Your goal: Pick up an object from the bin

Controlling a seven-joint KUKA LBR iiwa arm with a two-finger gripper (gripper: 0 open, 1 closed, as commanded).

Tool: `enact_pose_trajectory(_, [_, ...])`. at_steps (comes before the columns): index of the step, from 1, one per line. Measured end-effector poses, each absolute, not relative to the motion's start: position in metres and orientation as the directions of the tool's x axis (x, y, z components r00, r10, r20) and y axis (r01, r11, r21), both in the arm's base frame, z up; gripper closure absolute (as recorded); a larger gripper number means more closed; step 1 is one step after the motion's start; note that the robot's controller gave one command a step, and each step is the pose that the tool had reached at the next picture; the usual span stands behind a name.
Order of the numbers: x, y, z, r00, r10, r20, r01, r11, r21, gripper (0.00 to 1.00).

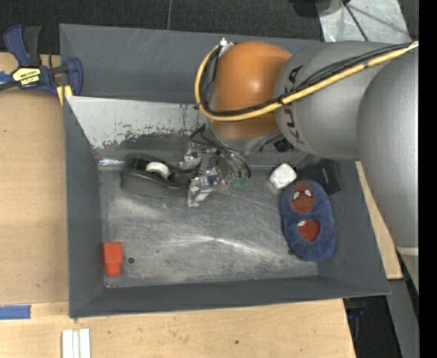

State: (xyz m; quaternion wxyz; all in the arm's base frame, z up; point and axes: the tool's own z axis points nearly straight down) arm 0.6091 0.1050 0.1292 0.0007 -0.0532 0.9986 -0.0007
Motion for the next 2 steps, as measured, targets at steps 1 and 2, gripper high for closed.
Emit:
enact_pose_trajectory(1, [0.608, 0.104, 0.172, -0.994, -0.105, 0.002, -0.105, 0.994, -0.002, 1.00])
enact_pose_trajectory(2, [0.608, 0.103, 0.189, -0.995, -0.104, 0.003, -0.104, 0.995, -0.002, 1.00])
